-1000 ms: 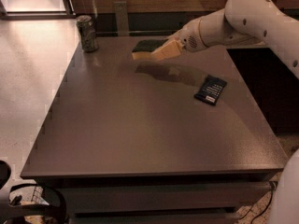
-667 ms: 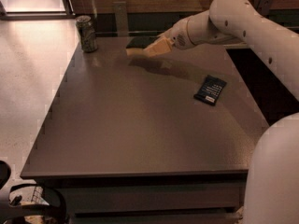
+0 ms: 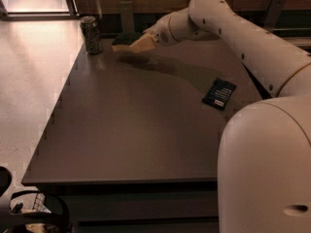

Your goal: Move sponge near green can

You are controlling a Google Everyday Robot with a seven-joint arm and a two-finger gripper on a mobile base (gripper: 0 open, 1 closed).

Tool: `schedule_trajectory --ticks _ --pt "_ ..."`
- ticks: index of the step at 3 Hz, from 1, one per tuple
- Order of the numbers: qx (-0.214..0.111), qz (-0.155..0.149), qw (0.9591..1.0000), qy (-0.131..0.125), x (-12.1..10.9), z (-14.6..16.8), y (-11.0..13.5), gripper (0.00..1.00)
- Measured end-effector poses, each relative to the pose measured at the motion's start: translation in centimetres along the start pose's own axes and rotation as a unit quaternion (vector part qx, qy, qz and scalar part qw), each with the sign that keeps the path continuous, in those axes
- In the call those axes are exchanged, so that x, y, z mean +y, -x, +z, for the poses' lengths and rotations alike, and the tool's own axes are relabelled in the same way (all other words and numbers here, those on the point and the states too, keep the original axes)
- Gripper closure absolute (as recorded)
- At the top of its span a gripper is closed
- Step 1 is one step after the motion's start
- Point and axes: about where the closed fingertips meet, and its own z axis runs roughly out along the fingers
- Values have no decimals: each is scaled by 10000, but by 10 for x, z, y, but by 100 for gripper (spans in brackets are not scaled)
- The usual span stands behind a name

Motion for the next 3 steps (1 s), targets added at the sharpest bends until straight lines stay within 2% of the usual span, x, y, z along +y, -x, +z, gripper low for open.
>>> schedule_trajectory --ticks 1,2,3 --pt "30 -37 9999 134 9 33 11 100" --pt "28 -39 9999 153 10 35 11 85" --pt "35 -35 9998 182 13 39 10 53"
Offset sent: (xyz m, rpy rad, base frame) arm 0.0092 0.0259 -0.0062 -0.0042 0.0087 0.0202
